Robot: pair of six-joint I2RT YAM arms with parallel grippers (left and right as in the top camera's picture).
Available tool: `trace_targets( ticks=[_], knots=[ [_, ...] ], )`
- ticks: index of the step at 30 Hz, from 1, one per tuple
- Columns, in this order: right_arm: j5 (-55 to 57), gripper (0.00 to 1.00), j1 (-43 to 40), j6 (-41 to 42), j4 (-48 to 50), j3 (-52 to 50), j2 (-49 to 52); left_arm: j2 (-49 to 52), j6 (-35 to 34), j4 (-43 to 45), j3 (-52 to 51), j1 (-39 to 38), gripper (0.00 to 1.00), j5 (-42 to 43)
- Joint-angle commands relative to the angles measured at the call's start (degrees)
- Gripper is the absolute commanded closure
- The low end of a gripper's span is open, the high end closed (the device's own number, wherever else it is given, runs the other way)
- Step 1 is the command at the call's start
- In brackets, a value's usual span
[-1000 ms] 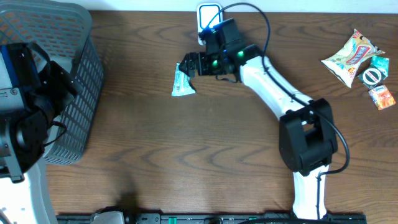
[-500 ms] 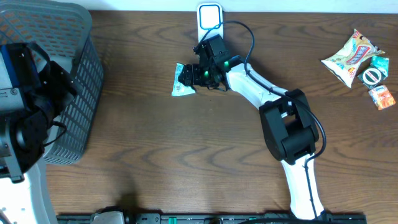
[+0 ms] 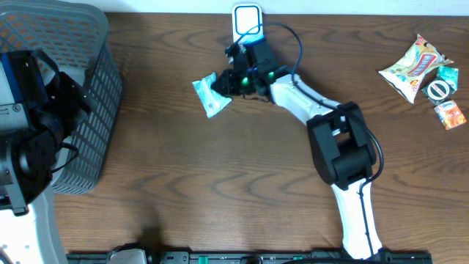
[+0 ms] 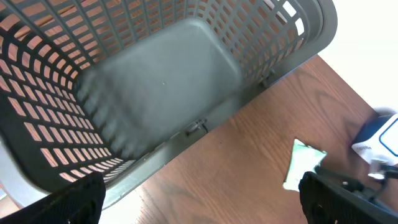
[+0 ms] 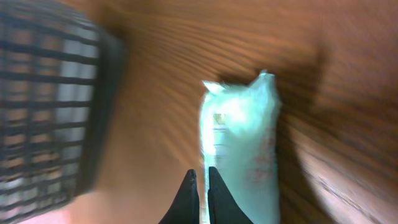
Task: Scan the item barcode
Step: 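Reach the right gripper to the mint-green wipes pack and grasp it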
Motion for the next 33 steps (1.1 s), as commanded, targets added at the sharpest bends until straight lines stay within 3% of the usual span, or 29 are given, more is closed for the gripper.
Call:
trace_targets(
  ticks=[1, 8, 9, 11, 13, 21, 33],
  knots=[
    [-17.44, 0.99, -4.02, 2.64, 3.89, 0.04, -0.09, 0.04, -0.5, -0.15, 0.42, 0.28, 0.02, -0.15],
    [-23.52, 0.96, -8.61, 4.72, 6.12, 0.04, -2.64, 0.04, -0.5, -0.15, 0.42, 0.28, 0.02, -0.15],
    [-23.52, 0.8, -8.68, 3.91, 5.9, 0.04, -2.64, 0.04, -0.5, -0.17, 0.42, 0.28, 0.02, -0.15],
    [-23.39, 0.59, -8.57, 1.75, 4.9, 0.04, -2.64, 0.04, -0.48, -0.17, 0.42, 0.28, 0.02, -0.15],
    [-20.35, 0.5, -8.0, -1.31, 1.66, 0.04, -2.62, 0.04, -0.5, -0.15, 0.42, 0.28, 0.02, -0.15],
    [6.05, 0.36, -1.73, -9.53, -8.13, 0.33, -2.64, 0.04, -0.5, -0.17, 0.42, 0.28, 0.02, -0.15],
    [20.22, 0.32, 3.5, -14.03, -7.74, 2.4, -2.29, 0.04, -0.5, -0.17, 0.42, 0.28, 0.02, -0.15]
  ],
)
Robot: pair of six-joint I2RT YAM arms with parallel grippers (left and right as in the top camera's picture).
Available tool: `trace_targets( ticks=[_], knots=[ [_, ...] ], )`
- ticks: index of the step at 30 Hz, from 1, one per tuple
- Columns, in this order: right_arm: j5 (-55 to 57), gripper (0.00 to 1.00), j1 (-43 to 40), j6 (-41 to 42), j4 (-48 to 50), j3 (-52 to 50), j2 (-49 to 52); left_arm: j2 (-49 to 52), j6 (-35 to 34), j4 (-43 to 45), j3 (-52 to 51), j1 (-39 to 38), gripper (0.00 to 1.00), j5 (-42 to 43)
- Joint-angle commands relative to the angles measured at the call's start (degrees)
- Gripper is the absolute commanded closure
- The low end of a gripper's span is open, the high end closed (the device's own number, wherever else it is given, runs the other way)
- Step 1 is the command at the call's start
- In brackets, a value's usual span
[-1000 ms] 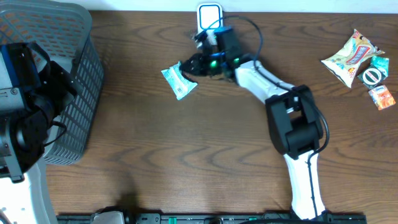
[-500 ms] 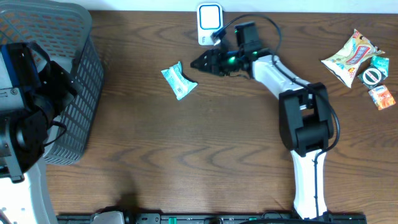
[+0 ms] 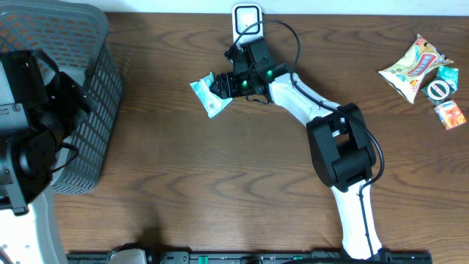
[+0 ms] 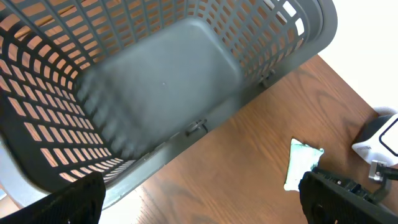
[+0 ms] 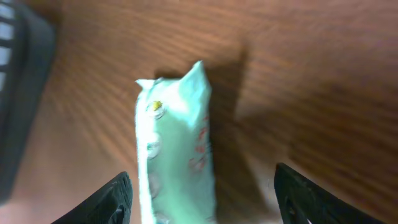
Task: Scan the item barcode
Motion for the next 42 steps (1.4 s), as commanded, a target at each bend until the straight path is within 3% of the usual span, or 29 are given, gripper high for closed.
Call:
trace_targets(
  ticks=[1, 9, 15, 18, 21, 22, 31, 37, 42],
  knots=[
    [6.54, 0.31, 2.29, -2.69, 0.46, 1.22, -1.62, 0.04, -0.5, -0.15, 0.42, 0.28, 0.02, -0.15],
    [8.66, 0.34, 4.44, 0.39, 3.89, 1.22, 0.72, 0.04, -0.5, -0.13, 0.42, 0.28, 0.02, -0.13],
    [5.62, 0.5, 4.39, 0.83, 2.67, 1.2, 2.16, 0.04, -0.5, -0.13, 0.42, 0.28, 0.02, -0.15],
    [5.49, 0.68, 4.37, 0.33, 1.99, 1.2, 2.14, 0.04, -0.5, -0.15, 0.42, 0.28, 0.02, -0.15],
    [4.59, 0.95, 4.07, 0.61, 1.22, 1.2, 2.14, 0.04, -0.5, -0.15, 0.42, 0.28, 0.02, -0.15],
    [3.15, 0.99, 3.74, 0.87, 0.94, 1.22, 1.97, 0.04, -0.5, -0.15, 0.42, 0.28, 0.02, -0.15],
    [-10.14, 0.99, -2.47, 8.17, 1.86, 1.22, -2.64, 0.04, -0.5, -0.13, 0.42, 0.28, 0.02, -0.15],
    [-24.79, 0.99, -8.57, 8.52, 5.25, 1.22, -7.91, 0.04, -0.5, -0.15, 0.42, 0.28, 0.02, -0.15],
    [-27.56, 0.99, -11.87, 8.17, 4.59, 1.22, -12.28, 0.04, -0.5, -0.13, 0.42, 0.28, 0.02, -0.15]
  ],
)
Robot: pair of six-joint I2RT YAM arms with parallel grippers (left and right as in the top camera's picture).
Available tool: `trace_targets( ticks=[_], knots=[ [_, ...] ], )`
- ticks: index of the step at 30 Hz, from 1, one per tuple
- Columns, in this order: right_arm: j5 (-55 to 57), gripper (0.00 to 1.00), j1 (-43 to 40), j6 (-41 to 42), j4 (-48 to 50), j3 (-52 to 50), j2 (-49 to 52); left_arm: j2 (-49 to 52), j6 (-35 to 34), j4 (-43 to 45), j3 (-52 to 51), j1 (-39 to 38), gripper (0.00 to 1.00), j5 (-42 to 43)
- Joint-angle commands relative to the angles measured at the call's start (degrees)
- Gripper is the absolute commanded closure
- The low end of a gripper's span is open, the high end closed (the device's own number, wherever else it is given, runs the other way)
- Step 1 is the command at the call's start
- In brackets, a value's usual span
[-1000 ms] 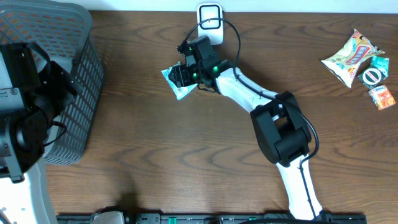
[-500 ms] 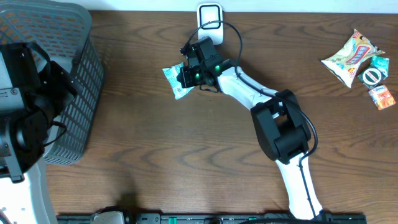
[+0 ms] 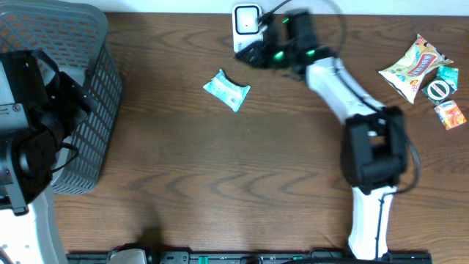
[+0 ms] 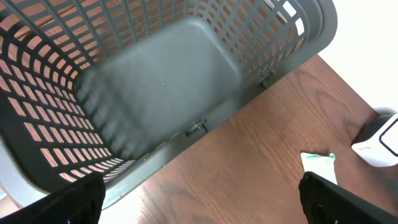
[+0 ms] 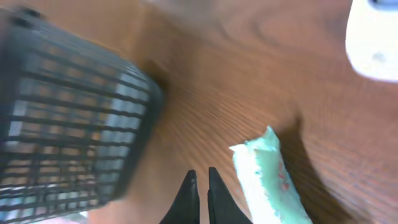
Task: Scan the item barcode
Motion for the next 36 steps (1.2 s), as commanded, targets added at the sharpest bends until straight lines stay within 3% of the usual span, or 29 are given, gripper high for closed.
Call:
trace_targets(
  ticks=[1, 2, 4, 7, 10, 11, 13, 18, 22, 29, 36],
  knots=[
    [-6.16, 0.99, -0.68, -0.48, -0.35, 0.59, -4.7, 0.07, -0.5, -0.15, 0.42, 0.28, 0.02, -0.13],
    [-6.16, 0.97, -0.66, -2.03, -0.68, 0.59, -4.85, 0.07, -0.5, -0.15, 0.42, 0.28, 0.02, -0.15],
    [-5.84, 0.76, -0.31, -5.81, -1.88, 0.59, -4.85, 0.07, -0.5, -0.13, 0.42, 0.28, 0.02, -0.15],
    [1.97, 0.51, 1.18, -12.02, -6.91, 0.57, -4.39, 0.07, -0.5, -0.15, 0.42, 0.28, 0.02, -0.15],
    [14.51, 0.4, 3.58, -14.1, -10.03, 0.5, -3.34, 0.07, -0.5, -0.15, 0.42, 0.28, 0.02, -0.15],
    [22.97, 0.44, 5.95, -14.08, -9.46, 0.48, -2.08, 0.07, -0.5, -0.13, 0.42, 0.28, 0.02, -0.15],
    [27.19, 0.5, 7.63, -14.1, -7.67, 0.48, -0.92, 0.07, -0.5, -0.13, 0.42, 0.28, 0.02, -0.15],
    [33.9, 0.43, 10.82, -14.01, -3.19, 0.48, 2.82, 0.07, -0.5, -0.13, 0.42, 0.28, 0.02, -0.15],
    [38.03, 0.44, 12.04, -14.01, -3.52, 0.48, 5.27, 0.07, -0.5, -0.15, 0.42, 0.28, 0.02, -0.15],
    [36.13, 0.46, 12.04, -14.14, -10.95, 0.48, 4.94, 0.07, -0.5, -0.15, 0.42, 0.28, 0.02, -0.15],
    [24.98, 0.62, 11.87, -16.87, -24.55, 0.48, 1.51, 0.07, -0.5, -0.13, 0.42, 0.28, 0.02, -0.15]
  ],
)
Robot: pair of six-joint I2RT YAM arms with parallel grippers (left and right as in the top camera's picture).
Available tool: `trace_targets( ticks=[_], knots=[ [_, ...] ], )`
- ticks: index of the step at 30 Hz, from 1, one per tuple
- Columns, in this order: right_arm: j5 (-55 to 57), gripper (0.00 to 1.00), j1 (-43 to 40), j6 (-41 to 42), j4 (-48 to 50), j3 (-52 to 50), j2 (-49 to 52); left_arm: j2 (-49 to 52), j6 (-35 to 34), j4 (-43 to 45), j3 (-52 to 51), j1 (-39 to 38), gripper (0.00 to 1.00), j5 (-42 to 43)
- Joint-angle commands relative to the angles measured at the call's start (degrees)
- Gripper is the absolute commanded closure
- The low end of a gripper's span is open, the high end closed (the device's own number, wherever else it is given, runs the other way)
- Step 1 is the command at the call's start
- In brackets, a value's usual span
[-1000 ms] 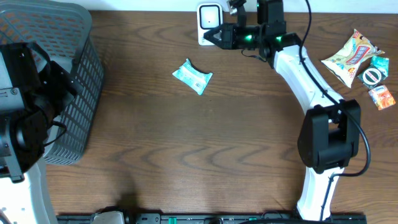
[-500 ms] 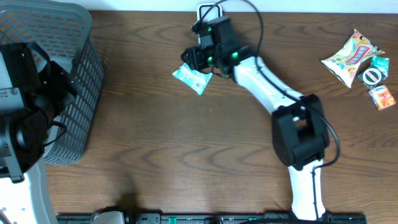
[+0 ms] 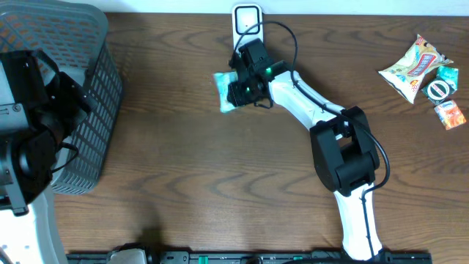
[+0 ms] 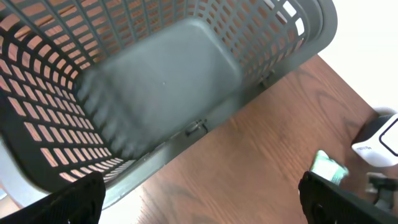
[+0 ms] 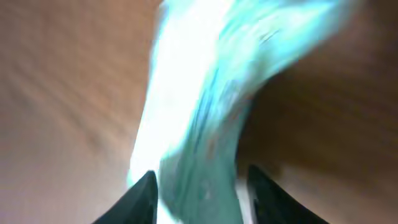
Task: Scan the item barcode
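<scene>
A teal snack packet [image 3: 223, 94] lies just below the white barcode scanner [image 3: 247, 18] at the table's far edge. My right gripper [image 3: 239, 86] is down on it. In the blurred right wrist view the packet [image 5: 205, 106] fills the gap between the two fingers, so the right gripper [image 5: 200, 198] is shut on it. The left wrist view catches the packet [image 4: 328, 168] and the scanner [image 4: 380, 142] at its right edge. My left gripper [image 4: 202, 208] hangs open beside the basket, holding nothing.
A grey slatted basket [image 3: 99, 88] stands at the left, under my left arm; its inside [image 4: 168, 81] shows bare. At the far right lie a large snack bag [image 3: 412, 64] and some small packets [image 3: 444, 99]. A cable runs from the scanner over the right arm.
My right gripper was shut and up beside the scanner, with the packet lying loose on the table. Now it is down at the packet with its fingers around it. The left arm is unchanged.
First my right gripper was shut at the packet's near end. Then it stood open over the packet. Later it was away by the scanner, shut, and the packet lay turned on the table. Now its fingers grip the packet below the scanner.
</scene>
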Motion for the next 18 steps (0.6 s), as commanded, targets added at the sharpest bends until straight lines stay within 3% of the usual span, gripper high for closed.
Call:
trace_targets(
  ticks=[1, 4, 7, 8, 9, 10, 18],
  knots=[
    [-7.8, 0.64, -0.11, -1.92, -4.59, 0.09, -4.42, 0.04, -0.5, -0.15, 0.42, 0.28, 0.02, -0.15],
    [-7.89, 0.63, 0.11, -1.88, -7.91, 0.09, -7.23, 0.04, -0.5, -0.17, 0.42, 0.28, 0.02, -0.15],
    [-4.44, 0.5, 0.04, -0.76, -7.69, 0.09, -9.53, 0.04, -0.5, -0.17, 0.42, 0.28, 0.02, -0.15],
    [-2.51, 0.36, -0.07, 0.31, -7.21, 0.09, -9.99, 0.04, -0.5, -0.15, 0.42, 0.28, 0.02, -0.15],
    [0.0, 0.05, -0.22, 2.14, -6.51, 0.09, -10.25, 0.04, -0.5, -0.17, 0.42, 0.28, 0.02, -0.15],
    [1.86, 0.01, -0.39, 3.85, -5.84, 0.09, -10.27, 0.04, -0.5, -0.15, 0.42, 0.28, 0.02, -0.15],
    [6.64, 0.01, -2.27, 17.75, -1.36, 0.07, -7.72, 0.04, -0.5, -0.15, 0.42, 0.28, 0.02, -0.15]
  ],
)
